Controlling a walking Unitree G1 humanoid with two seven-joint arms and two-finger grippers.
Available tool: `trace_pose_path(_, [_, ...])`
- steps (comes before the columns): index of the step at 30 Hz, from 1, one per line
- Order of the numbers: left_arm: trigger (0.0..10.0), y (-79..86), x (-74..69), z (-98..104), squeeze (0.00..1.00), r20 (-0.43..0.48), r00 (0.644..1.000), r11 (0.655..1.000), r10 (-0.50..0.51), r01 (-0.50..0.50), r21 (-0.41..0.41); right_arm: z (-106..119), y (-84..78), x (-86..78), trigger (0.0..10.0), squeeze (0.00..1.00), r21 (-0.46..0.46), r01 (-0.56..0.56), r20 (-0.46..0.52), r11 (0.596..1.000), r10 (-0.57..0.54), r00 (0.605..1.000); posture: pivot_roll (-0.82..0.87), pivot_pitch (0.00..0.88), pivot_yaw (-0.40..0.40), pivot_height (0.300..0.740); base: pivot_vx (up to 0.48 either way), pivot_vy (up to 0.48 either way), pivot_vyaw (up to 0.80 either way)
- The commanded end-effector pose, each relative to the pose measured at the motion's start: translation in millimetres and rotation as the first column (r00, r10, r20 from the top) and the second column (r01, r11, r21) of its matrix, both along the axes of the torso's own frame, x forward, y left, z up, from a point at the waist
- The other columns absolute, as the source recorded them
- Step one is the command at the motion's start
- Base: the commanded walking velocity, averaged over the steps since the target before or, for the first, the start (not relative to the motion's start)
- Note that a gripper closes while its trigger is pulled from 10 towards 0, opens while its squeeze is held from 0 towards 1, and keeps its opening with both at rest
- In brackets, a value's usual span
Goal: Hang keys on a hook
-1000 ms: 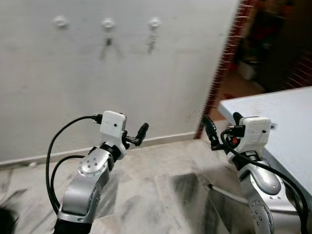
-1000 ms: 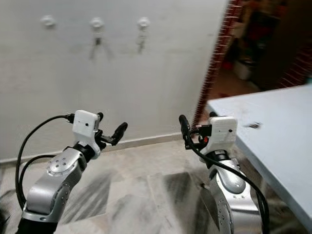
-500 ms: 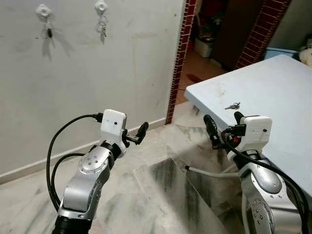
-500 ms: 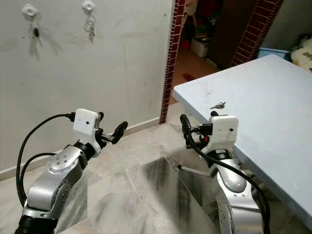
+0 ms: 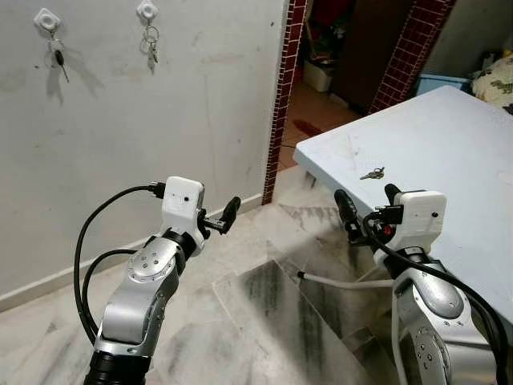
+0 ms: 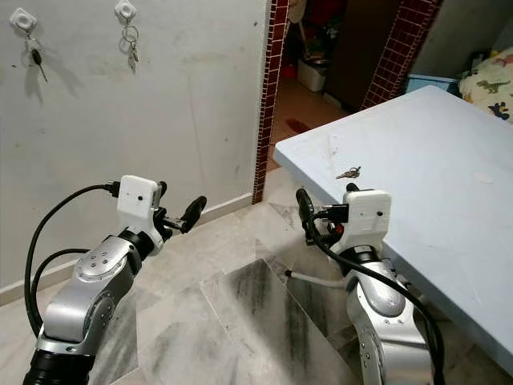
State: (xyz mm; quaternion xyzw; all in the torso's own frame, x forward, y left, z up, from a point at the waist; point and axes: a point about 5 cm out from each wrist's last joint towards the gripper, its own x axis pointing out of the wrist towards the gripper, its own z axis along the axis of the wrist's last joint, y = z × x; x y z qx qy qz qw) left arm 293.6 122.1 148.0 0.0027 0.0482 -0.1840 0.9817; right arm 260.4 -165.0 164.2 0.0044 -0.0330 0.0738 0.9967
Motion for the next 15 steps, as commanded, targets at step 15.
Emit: trace_pose_path(15, [10.0, -3.2, -3.5, -3.5, 0.0, -0.033, 0.998, 0.999, -0.045, 0.045, -0.018, 3.6, 0.5, 1.1, 10.0, 0.0, -0.004, 0.005, 0.013, 1.0, -0.005, 1.0, 0.11, 0.009, -0.049, 0.74, 0.0, -0.204, -0.05])
